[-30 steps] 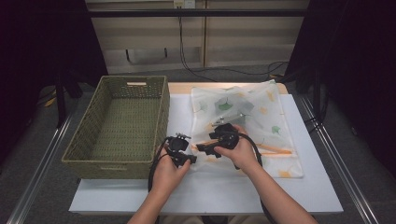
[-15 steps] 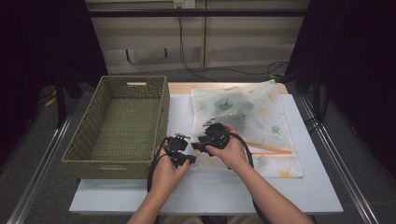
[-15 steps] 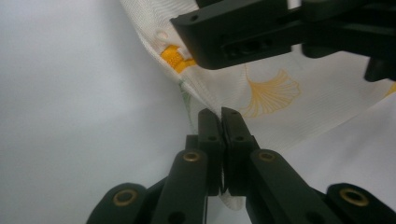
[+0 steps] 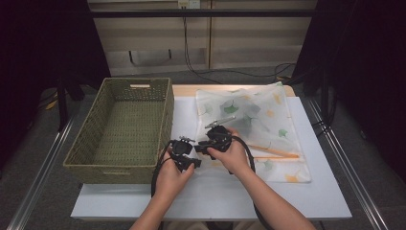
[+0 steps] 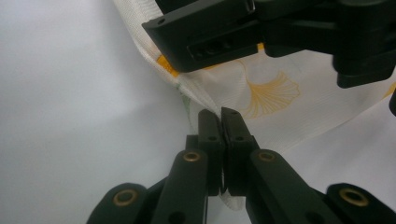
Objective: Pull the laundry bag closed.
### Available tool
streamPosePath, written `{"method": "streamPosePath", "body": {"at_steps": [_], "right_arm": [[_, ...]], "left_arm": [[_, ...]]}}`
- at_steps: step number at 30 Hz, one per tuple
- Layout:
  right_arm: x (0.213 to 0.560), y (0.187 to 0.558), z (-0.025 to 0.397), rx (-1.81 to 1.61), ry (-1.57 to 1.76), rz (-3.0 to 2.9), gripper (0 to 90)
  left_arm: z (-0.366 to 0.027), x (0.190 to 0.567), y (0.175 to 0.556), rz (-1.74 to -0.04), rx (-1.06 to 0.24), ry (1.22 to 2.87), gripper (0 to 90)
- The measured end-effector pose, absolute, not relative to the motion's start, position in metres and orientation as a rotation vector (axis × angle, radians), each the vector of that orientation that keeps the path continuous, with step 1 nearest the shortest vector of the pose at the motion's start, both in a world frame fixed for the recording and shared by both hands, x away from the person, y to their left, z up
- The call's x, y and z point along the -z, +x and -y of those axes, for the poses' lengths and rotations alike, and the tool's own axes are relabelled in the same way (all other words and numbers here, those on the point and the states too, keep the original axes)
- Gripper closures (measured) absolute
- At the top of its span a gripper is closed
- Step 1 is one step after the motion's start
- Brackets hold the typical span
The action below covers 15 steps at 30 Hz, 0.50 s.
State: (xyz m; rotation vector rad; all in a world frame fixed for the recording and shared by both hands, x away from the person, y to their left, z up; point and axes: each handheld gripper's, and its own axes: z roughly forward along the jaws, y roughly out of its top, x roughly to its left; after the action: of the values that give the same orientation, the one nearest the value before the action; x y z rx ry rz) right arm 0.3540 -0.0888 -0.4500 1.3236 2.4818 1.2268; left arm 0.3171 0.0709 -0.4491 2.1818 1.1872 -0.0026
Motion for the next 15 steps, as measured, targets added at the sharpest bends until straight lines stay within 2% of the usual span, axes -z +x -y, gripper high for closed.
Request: {"method": "streamPosePath", "body": {"at_steps": [2,6,8,9,15], "right_arm": [[0.4509,0.3545,0.0872,-1.228,1.350,-2.474,71.7],[0.4518,0.3559,0.0877,-1.175,1.352,-2.489,83.7],[0.4517,0.3565,0.0886,-1.179,1.360,-2.493,84.4],[0.4514,0.3566,0.0892,-1.179,1.355,-2.493,89.2],[0.4489,0.3566,0.0966,-1.162,1.352,-2.509,90.0]], "left_arm": [[-0.0704,0.4486,0.3166,-1.184,0.003,2.180,88.2],[-0.0708,0.4488,0.3167,-1.180,0.005,2.185,88.2],[-0.0708,0.4487,0.3165,-1.182,0.004,2.182,88.2],[-0.0707,0.4487,0.3164,-1.185,-0.005,2.180,88.2],[-0.0718,0.4476,0.3169,-1.184,-0.005,2.178,88.2]]}}
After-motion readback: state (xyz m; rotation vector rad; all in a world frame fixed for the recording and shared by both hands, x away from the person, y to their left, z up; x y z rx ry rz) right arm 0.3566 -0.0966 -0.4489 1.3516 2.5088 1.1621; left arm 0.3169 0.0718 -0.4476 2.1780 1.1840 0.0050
